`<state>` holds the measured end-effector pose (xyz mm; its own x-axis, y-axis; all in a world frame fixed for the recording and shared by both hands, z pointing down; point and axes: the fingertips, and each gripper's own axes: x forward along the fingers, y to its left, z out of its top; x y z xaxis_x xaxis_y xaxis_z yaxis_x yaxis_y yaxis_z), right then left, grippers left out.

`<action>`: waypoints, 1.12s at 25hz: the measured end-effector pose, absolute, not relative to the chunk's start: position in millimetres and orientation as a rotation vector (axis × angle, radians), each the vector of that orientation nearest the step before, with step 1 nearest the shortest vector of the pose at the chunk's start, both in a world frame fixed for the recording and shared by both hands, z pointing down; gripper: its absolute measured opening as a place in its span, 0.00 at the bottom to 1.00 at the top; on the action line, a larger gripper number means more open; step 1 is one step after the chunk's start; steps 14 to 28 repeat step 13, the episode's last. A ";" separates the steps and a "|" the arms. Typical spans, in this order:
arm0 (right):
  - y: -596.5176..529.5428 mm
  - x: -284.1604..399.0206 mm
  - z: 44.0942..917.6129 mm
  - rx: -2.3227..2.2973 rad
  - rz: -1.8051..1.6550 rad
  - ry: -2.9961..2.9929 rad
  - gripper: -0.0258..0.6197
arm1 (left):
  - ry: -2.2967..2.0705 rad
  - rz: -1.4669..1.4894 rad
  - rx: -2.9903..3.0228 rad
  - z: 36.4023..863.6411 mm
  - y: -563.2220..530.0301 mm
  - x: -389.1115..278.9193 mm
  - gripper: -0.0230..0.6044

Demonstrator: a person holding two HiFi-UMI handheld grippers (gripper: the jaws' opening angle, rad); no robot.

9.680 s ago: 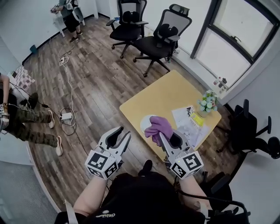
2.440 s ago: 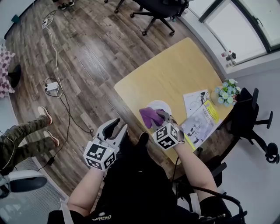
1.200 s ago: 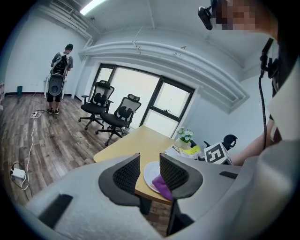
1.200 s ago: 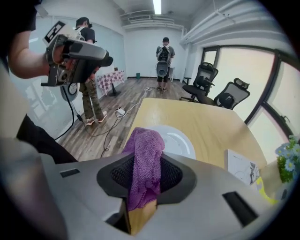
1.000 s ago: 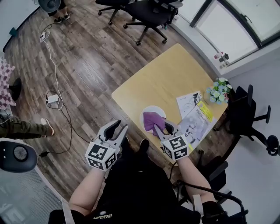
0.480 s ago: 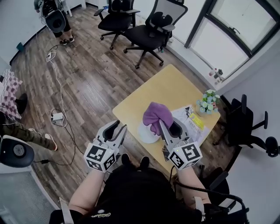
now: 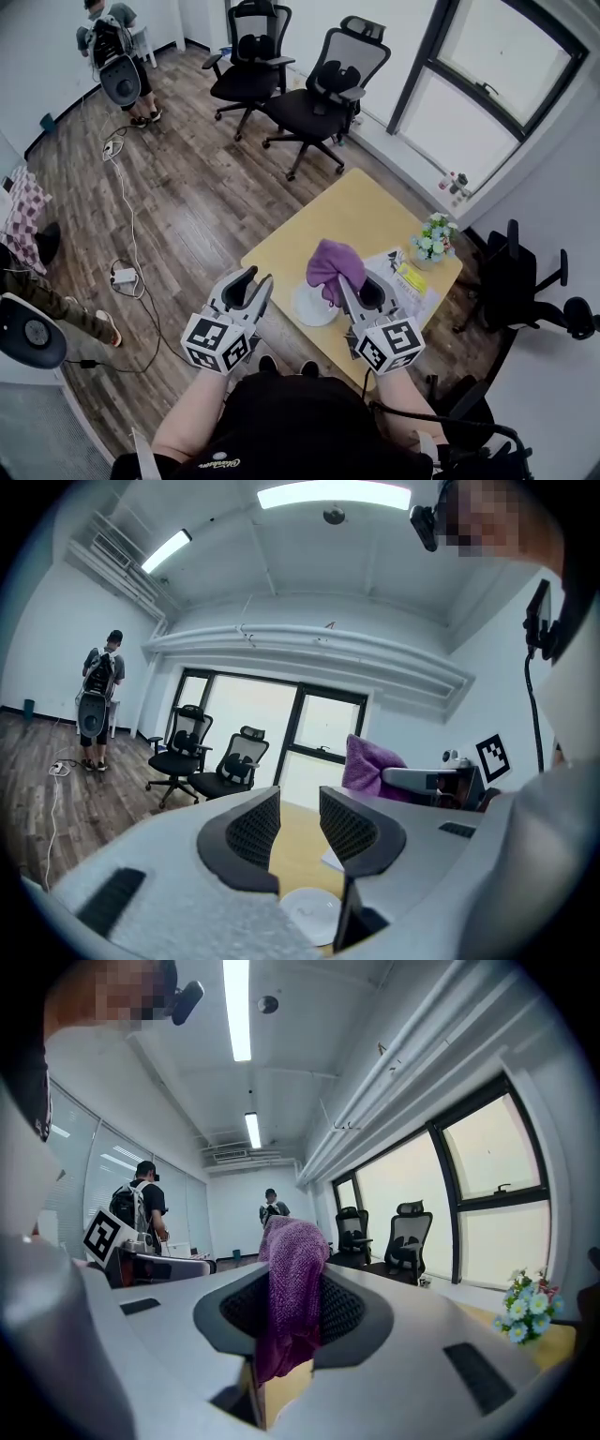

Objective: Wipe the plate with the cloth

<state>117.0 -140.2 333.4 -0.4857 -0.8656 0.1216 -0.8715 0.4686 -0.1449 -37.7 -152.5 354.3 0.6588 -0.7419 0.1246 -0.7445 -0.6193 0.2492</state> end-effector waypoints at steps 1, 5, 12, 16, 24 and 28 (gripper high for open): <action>-138.5 116.0 333.5 1.578 0.288 -2.662 0.19 | -1.197 0.019 2.602 353.9 -151.2 -39.2 0.24; -136.9 112.8 332.4 1.579 0.272 -2.656 0.19 | -1.212 0.017 2.607 348.9 -150.3 -44.0 0.24; -135.4 110.6 333.1 1.578 0.259 -2.647 0.19 | -1.232 -0.001 2.590 350.9 -150.7 -54.2 0.24; -135.0 110.4 333.2 1.580 0.257 -2.646 0.19 | -1.234 -0.001 2.589 351.4 -150.2 -55.5 0.24; -135.0 110.4 333.2 1.580 0.257 -2.646 0.19 | -1.234 -0.001 2.589 351.4 -150.2 -55.5 0.24; -135.0 110.4 333.2 1.580 0.257 -2.646 0.19 | -1.234 -0.001 2.589 351.4 -150.2 -55.5 0.24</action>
